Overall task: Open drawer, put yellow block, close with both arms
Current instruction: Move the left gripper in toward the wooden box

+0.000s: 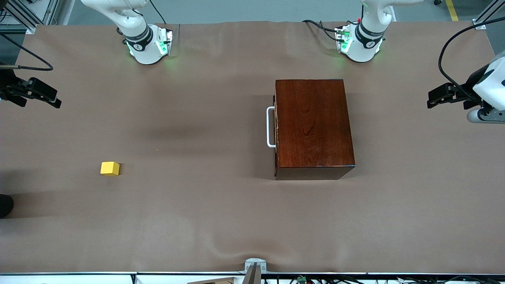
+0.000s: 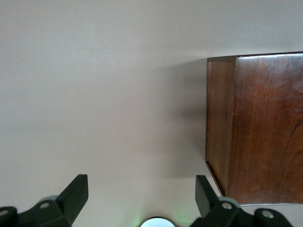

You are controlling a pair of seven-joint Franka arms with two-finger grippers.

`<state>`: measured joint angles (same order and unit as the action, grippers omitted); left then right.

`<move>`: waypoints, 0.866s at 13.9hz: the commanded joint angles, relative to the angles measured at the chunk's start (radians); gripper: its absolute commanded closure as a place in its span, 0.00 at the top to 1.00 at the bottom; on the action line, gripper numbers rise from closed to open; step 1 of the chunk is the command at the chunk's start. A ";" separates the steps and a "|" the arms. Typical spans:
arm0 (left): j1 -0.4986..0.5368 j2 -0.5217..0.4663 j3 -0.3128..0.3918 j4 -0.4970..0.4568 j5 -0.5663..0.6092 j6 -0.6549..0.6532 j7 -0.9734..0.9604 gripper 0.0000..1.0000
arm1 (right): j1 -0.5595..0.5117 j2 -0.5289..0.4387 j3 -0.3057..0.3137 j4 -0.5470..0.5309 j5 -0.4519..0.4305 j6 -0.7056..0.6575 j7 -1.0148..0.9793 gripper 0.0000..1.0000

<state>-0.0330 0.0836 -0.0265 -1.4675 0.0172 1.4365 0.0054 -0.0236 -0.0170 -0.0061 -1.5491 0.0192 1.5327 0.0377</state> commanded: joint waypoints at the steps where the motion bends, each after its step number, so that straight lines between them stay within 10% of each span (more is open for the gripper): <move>1: 0.011 0.008 0.000 0.027 -0.005 -0.021 0.034 1.00 | 0.005 -0.006 0.000 -0.002 0.001 0.003 0.013 1.00; 12: -0.119 0.074 -0.018 0.072 -0.011 -0.018 -0.221 1.00 | 0.005 -0.004 0.000 -0.002 0.001 0.004 0.013 1.00</move>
<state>-0.1243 0.1271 -0.0470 -1.4425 0.0168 1.4367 -0.1641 -0.0234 -0.0170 -0.0057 -1.5491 0.0192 1.5334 0.0377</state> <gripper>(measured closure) 0.000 0.000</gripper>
